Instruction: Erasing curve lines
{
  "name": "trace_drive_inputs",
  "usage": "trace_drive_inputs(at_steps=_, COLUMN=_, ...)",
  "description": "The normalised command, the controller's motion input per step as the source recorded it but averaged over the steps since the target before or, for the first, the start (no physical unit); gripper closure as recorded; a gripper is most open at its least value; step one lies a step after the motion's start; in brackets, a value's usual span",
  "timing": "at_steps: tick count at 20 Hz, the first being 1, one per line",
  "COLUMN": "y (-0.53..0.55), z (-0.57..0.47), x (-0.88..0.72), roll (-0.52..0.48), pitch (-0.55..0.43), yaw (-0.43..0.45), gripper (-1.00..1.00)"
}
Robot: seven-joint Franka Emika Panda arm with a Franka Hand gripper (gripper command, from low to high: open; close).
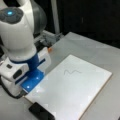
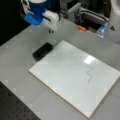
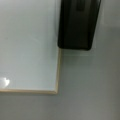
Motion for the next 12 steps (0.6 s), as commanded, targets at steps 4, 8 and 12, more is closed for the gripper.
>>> trace_drive_inputs(at_steps=4, y=-0.23, z=-0.07, x=0.23, roll=0.045, pitch=0.092, yaw=0.161, gripper=-1.0)
trace_drive_inputs(at_steps=8, y=-0.25, z=-0.1, x=0.22, roll=0.105, pitch=0.08, yaw=0.128, gripper=-1.0)
trace_drive_inputs(at_steps=12, y=-0.28, z=-0.09, x=0.21, roll=0.122, pitch=0.09, yaw=0.119, gripper=-1.0)
